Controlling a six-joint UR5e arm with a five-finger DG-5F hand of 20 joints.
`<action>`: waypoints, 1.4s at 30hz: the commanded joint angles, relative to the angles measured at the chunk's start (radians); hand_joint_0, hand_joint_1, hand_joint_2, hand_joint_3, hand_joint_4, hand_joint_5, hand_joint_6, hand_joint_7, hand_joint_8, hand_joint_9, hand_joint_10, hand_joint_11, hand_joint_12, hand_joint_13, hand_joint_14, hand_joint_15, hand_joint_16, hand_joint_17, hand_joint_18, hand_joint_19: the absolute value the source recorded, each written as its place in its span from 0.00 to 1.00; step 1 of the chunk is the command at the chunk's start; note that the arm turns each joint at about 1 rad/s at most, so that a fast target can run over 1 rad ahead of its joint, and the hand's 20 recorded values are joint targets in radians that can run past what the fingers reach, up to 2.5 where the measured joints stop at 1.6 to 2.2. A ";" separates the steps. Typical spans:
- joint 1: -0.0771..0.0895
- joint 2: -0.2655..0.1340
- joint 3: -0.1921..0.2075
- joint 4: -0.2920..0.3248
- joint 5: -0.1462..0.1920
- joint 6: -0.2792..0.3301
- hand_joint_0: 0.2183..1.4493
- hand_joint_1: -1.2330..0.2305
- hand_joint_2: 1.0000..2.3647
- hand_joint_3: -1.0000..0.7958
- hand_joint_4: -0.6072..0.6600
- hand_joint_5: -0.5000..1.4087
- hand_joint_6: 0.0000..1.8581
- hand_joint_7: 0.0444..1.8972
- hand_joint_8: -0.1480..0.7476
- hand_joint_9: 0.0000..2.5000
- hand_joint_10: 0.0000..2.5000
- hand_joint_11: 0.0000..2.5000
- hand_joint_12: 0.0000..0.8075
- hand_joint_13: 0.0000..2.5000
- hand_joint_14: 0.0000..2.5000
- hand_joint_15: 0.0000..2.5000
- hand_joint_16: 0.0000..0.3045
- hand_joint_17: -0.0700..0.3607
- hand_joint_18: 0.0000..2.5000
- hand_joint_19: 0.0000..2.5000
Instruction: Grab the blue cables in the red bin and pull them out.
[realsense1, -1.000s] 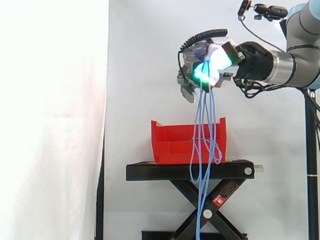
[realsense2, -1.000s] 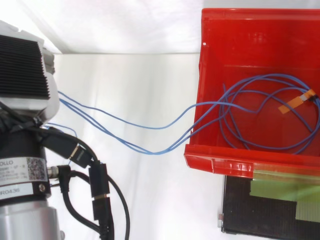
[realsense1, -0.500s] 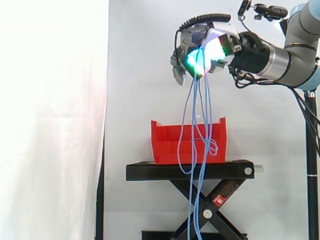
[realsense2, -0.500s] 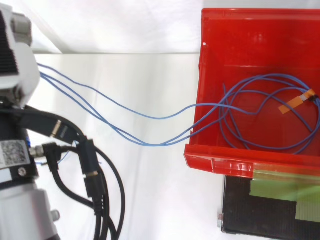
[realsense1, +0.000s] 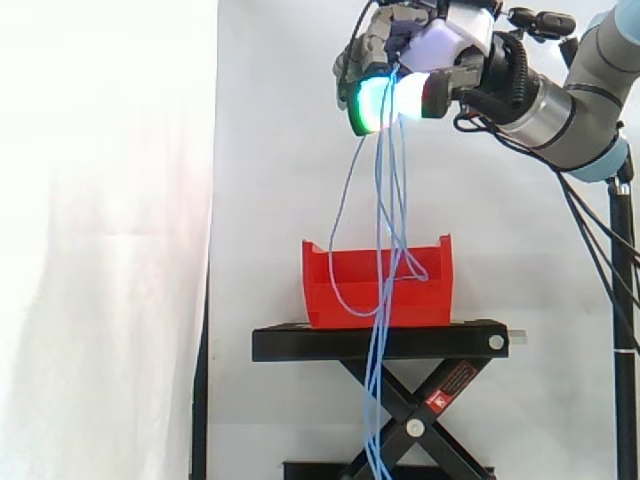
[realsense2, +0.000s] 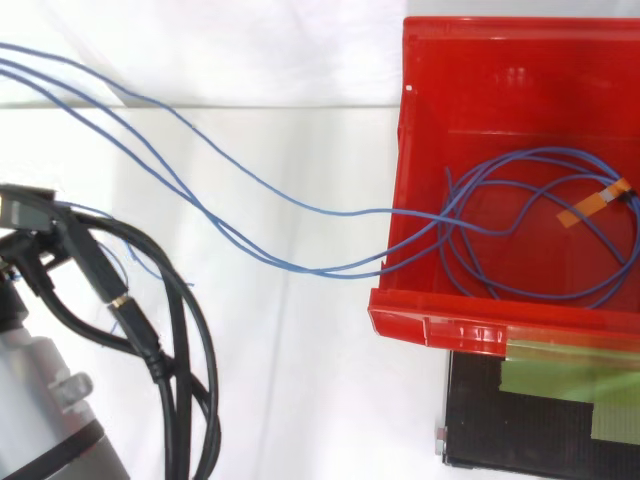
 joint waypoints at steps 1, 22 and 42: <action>-0.004 0.000 0.000 0.029 -0.011 -0.076 0.63 0.15 0.00 0.04 0.62 0.47 0.67 0.21 0.51 0.28 0.17 0.64 0.43 0.36 0.83 0.43 0.14 0.39 0.29 0.44; -0.008 0.000 0.000 0.038 -0.015 -0.042 0.63 0.15 0.00 0.03 0.62 0.47 0.67 0.21 0.51 0.28 0.17 0.64 0.43 0.36 0.83 0.42 0.14 0.39 0.29 0.44; 0.030 0.000 0.000 -0.350 0.285 0.671 0.62 0.16 0.00 0.03 0.62 0.47 0.67 0.21 0.51 0.28 0.17 0.64 0.43 0.36 0.83 0.43 0.14 0.38 0.29 0.44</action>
